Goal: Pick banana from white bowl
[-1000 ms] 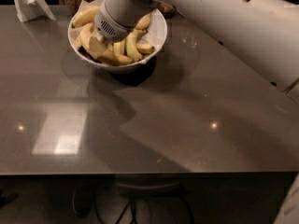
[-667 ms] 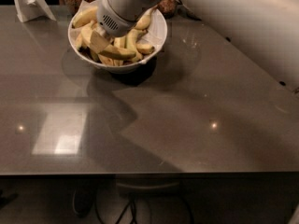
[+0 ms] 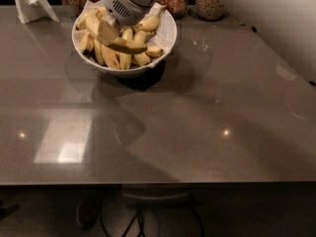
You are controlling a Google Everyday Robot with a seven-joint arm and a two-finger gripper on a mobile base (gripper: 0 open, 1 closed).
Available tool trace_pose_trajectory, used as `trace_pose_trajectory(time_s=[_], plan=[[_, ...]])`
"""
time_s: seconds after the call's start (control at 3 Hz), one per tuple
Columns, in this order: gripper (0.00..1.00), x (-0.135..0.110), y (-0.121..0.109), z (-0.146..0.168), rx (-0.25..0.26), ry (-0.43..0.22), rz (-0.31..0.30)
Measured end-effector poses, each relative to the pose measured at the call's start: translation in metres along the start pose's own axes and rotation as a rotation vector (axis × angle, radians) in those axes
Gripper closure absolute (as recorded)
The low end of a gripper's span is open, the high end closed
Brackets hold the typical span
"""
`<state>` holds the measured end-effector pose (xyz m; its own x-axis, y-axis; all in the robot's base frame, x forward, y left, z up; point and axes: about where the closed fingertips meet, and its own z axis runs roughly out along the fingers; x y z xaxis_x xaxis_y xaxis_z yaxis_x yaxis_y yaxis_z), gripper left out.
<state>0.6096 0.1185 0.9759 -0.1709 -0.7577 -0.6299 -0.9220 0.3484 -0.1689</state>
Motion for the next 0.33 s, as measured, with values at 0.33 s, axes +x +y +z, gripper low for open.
trace_pose_trajectory(time_s=[0.33], plan=[[1.0, -0.0003, 0.0023, -0.0209, 0.017, -0.028, -0.04]])
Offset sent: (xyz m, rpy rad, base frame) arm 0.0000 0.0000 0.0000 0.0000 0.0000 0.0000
